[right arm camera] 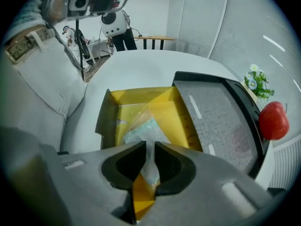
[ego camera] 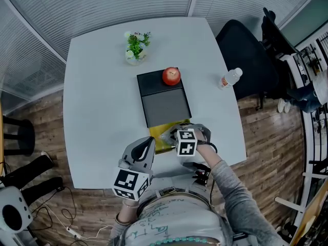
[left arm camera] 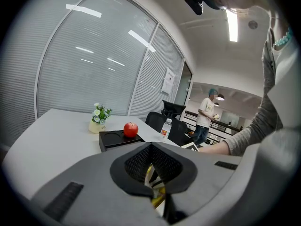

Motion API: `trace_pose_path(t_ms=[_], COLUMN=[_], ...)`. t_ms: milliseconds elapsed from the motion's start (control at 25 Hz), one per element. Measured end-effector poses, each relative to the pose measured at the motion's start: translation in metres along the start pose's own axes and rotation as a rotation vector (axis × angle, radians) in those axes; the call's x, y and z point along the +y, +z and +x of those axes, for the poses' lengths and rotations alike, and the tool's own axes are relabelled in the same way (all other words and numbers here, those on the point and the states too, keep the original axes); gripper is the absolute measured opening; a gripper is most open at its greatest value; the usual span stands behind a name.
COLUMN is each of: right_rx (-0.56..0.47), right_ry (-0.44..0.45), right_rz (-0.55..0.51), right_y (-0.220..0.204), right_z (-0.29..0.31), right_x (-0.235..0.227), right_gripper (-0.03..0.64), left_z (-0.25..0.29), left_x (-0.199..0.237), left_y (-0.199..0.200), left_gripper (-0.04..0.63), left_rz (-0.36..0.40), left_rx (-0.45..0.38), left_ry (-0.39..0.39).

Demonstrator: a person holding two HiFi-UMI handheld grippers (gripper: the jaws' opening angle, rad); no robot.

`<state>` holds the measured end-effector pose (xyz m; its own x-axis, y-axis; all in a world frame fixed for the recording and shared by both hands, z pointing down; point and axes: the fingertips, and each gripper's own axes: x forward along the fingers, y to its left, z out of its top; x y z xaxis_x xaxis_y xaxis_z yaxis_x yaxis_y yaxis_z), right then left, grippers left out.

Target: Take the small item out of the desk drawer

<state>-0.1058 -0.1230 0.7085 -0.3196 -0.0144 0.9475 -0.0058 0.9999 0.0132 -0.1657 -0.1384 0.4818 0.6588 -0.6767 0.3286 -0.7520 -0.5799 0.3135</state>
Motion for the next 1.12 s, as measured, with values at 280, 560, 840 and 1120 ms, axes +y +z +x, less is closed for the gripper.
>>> trace_pose_path(t_ms=[280, 560, 840, 1120], right_rx=[0.003, 0.008, 0.007, -0.023], right_ry=[-0.012, -0.025, -0.043, -0.06], right_rz=[-0.034, -0.045, -0.048, -0.056], right_y=[0.0, 0.0, 0.0, 0.01], right_z=[0.003, -0.004, -0.011, -0.026], right_x=[0.0, 0.002, 0.004, 0.005], right_gripper=[0.014, 0.003, 0.003, 0.003], left_z=[-0.004, -0.005, -0.008, -0.011], left_x=[-0.003, -0.007, -0.012, -0.019], left_y=[0.002, 0.002, 0.002, -0.001], left_gripper=[-0.003, -0.003, -0.003, -0.003], left_rz=[-0.018, -0.019, -0.021, -0.005], left_rx=[-0.008, -0.01, -0.013, -0.011], left_ry=[-0.012, -0.022, -0.031, -0.036])
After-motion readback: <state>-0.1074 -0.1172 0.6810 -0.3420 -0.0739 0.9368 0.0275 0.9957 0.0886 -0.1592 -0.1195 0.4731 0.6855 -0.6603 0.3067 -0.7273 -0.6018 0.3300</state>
